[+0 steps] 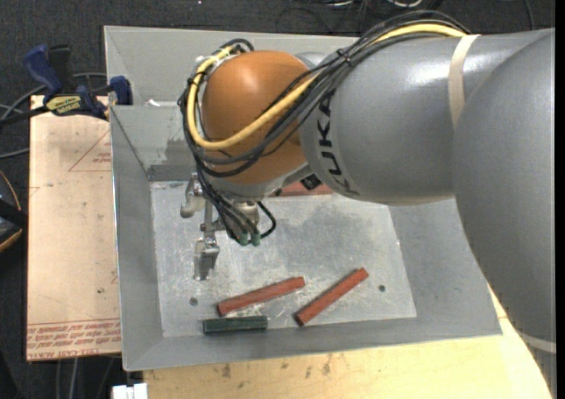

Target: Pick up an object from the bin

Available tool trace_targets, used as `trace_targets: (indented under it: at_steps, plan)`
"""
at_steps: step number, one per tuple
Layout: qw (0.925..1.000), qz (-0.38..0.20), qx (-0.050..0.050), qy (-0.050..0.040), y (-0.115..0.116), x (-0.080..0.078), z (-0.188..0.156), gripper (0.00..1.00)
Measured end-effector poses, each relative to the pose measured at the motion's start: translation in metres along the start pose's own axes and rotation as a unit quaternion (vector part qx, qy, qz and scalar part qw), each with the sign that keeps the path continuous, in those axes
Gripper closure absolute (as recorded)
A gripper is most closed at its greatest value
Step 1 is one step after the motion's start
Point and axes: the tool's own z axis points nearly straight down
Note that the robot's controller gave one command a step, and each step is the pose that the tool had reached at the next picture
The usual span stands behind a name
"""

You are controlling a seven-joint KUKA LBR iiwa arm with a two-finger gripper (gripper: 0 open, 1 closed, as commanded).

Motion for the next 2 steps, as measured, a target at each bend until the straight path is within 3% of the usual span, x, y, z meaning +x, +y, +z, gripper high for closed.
trace_targets:
  at_steps: [1,2]
  plan:
    - [0.9974,-0.072,0.001,0.0018,-0.023,0.014,0.069,0.00]
    - [0.9979,-0.064,0.001,0.0052,-0.066,0.026,0.099,0.00]
